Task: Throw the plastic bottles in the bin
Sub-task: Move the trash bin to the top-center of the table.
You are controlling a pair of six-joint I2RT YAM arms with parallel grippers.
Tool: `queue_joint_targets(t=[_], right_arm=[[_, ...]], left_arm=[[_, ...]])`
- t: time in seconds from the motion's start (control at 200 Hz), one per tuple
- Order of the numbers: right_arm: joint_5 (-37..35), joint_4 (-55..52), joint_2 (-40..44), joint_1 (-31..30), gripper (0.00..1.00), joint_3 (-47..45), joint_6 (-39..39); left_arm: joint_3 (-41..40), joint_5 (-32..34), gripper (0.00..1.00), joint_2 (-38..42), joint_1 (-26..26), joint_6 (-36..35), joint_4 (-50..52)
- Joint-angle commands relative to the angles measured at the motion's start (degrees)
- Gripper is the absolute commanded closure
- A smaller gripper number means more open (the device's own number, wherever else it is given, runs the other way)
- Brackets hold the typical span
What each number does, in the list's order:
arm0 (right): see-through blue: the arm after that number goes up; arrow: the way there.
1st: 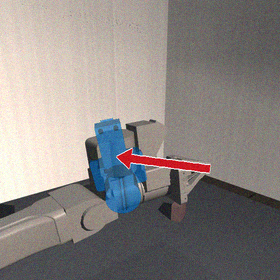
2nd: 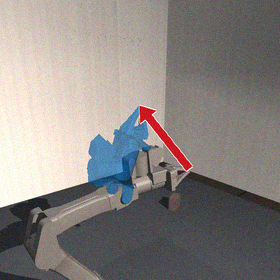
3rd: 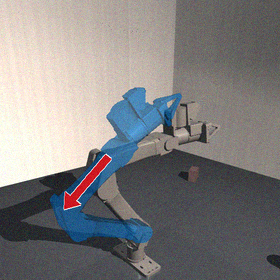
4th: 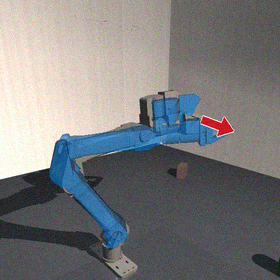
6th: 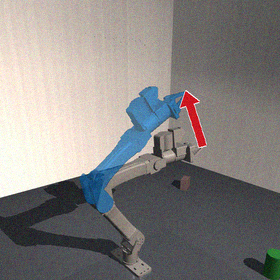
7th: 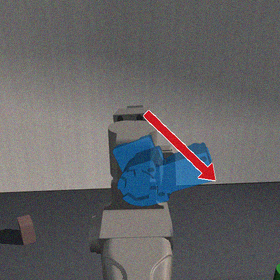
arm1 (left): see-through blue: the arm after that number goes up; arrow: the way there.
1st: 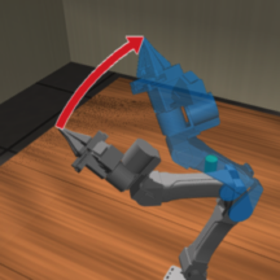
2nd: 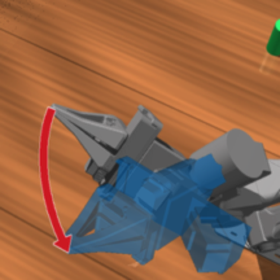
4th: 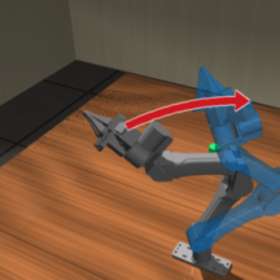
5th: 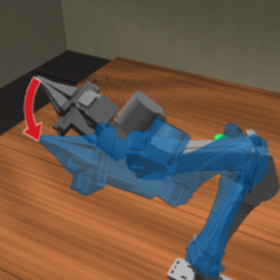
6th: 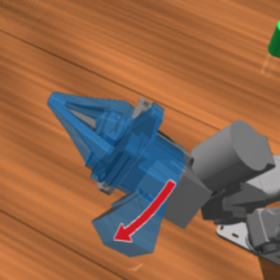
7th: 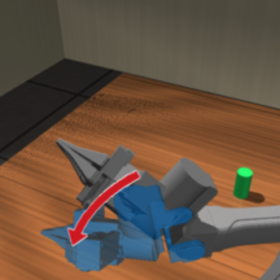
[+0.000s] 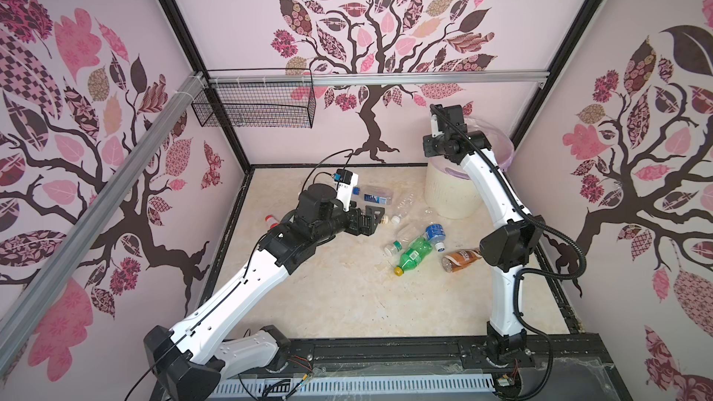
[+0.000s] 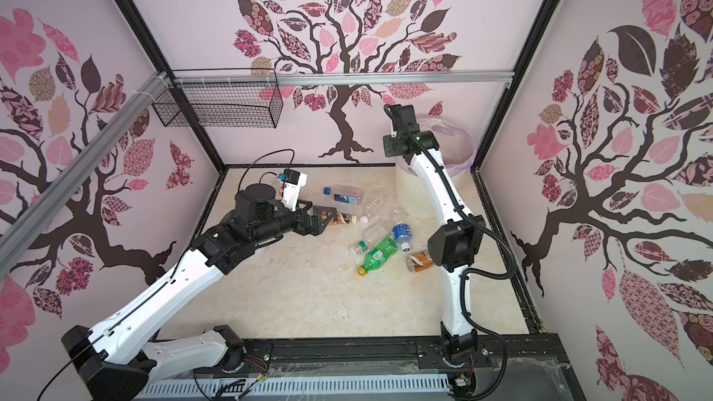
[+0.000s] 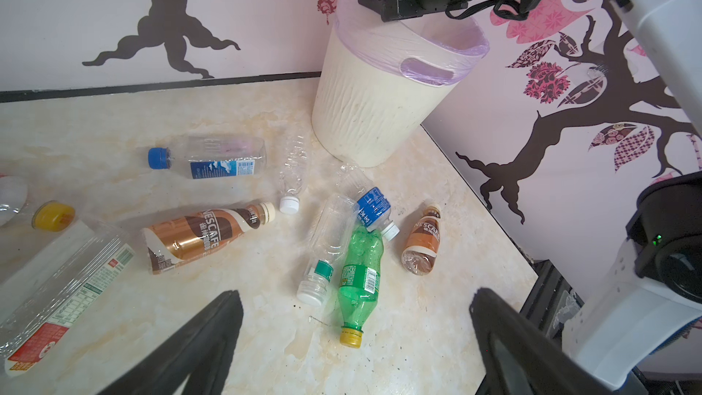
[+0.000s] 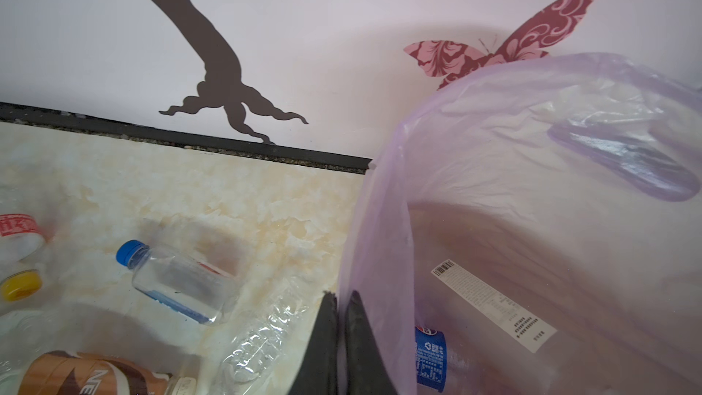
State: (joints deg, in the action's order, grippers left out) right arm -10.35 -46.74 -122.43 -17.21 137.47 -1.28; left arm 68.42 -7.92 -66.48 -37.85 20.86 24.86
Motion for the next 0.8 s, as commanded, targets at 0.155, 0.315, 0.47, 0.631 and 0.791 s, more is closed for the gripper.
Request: queue_joint_targets(t=[0.155,0.315,0.47,0.631,0.791], right_arm=[[5.9,-0.6,-4.7,-2.4,0.96,4.5,1.3],[7.7,0.3,-6.3,-3.2,0.96,7.1,1.9],[9.5,0.2,-7.3,-3.8,0.93,7.5,2.5],[10.0,0.6,-8.1,-5.4,0.88,7.6,2.7],[10.6,1.0,-8.2,-6.4,0.80,7.8,3.3]], left_arm=[[-2.0,1.3,0.02,1.4,0.3,-0.9,0.4],[-2.0,1.6,0.02,1.2,0.3,-0.8,0.7],[-2.1,1.9,0.02,1.1,0.4,-0.6,1.1],[-2.1,3.1,0.02,0.9,0.3,0.0,2.0],[-1.7,5.3,0.02,0.5,0.3,0.8,3.6]])
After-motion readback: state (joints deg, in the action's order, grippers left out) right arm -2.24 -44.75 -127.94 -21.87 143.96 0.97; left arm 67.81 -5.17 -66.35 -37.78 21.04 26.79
